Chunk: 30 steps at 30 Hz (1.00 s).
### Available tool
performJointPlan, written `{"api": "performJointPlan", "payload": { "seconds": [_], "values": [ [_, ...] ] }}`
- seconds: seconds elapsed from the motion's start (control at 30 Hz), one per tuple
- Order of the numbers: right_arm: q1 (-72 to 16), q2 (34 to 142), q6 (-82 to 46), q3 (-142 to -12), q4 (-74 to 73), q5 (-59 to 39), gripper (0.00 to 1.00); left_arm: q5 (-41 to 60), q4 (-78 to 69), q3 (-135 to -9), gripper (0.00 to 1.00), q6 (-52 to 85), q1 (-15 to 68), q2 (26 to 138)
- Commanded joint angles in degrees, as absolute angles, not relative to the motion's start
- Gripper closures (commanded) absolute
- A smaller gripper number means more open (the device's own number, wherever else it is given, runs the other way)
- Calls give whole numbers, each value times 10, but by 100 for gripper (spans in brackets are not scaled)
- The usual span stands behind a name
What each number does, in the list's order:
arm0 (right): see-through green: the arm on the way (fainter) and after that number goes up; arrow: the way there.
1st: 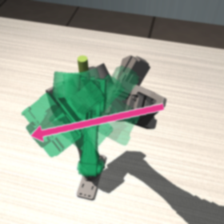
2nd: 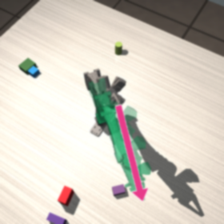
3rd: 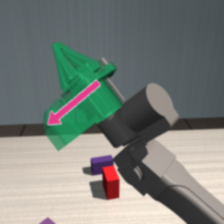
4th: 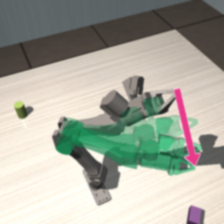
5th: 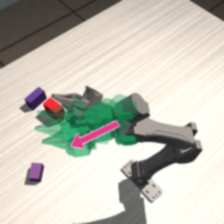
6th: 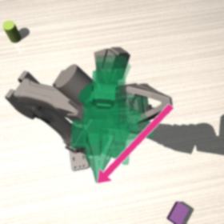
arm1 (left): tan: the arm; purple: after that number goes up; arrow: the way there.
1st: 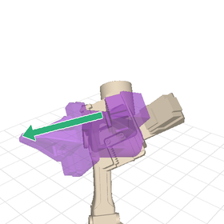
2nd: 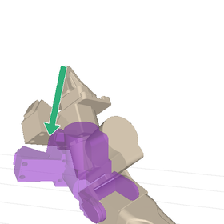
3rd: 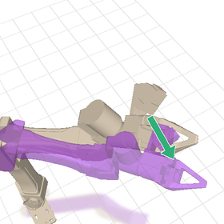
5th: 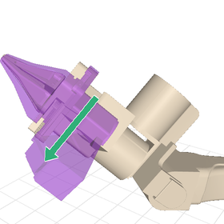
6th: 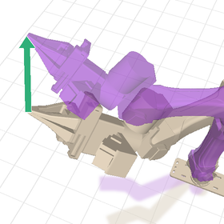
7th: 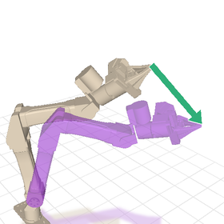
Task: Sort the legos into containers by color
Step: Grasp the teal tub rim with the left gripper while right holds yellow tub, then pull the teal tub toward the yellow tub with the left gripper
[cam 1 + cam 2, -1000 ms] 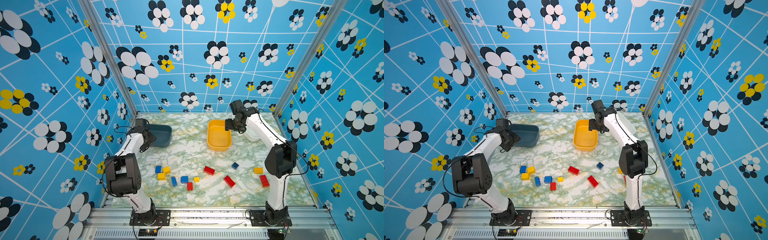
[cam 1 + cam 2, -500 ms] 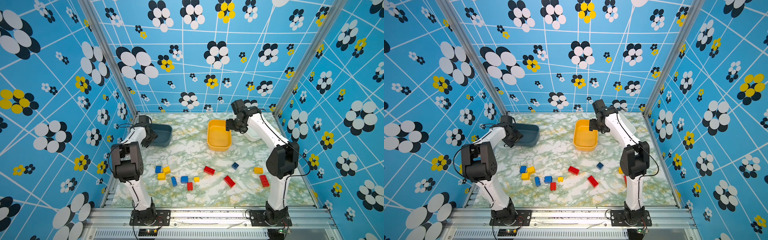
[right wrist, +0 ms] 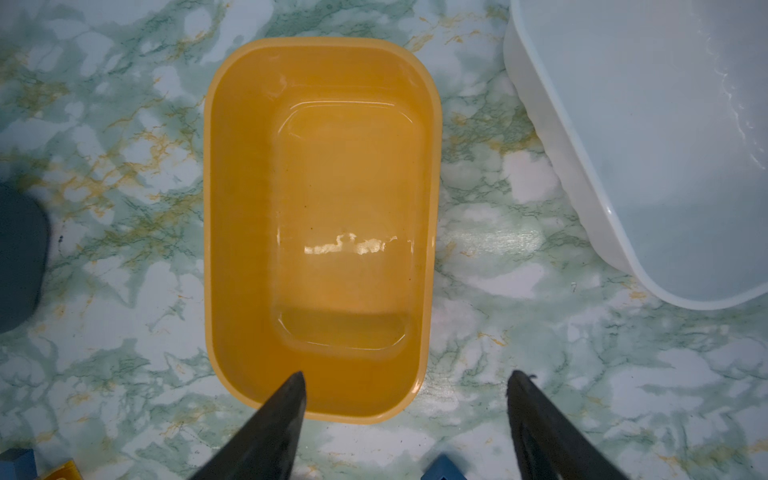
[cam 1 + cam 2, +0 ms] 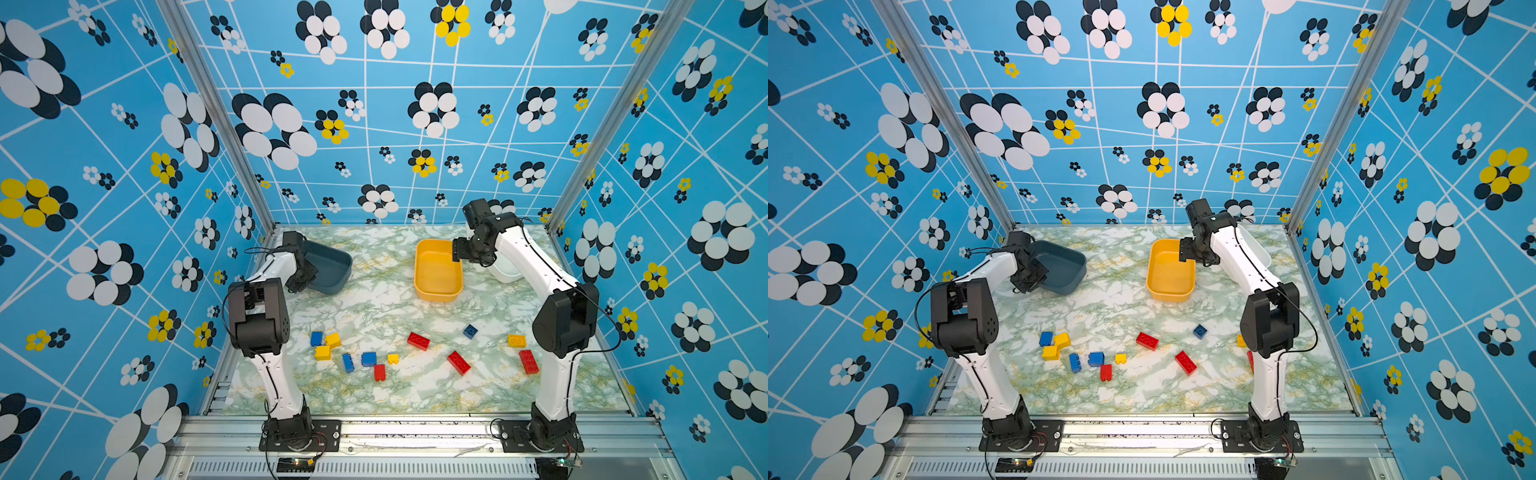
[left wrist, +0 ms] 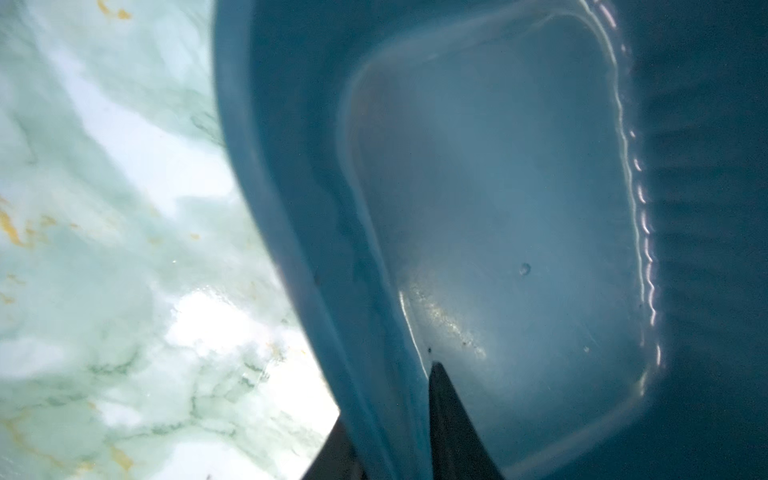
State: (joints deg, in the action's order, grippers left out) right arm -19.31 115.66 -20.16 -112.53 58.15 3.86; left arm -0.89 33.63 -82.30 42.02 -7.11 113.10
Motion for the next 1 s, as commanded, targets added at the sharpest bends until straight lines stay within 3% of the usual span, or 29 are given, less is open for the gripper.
{"api": "performJointPlan", "payload": {
  "seconds": [0.0,0.2,0.97],
  "values": [
    [-188,1136,-208,-1121,594,29,23,-18,371,-838,82,394,-58,1127],
    [-187,1133,-210,-1111,588,20,24,-13,396,-835,100,335,-35,1120],
    [-186,1111,-197,-1055,579,14,24,59,457,-999,100,121,83,1242]
  ]
}}
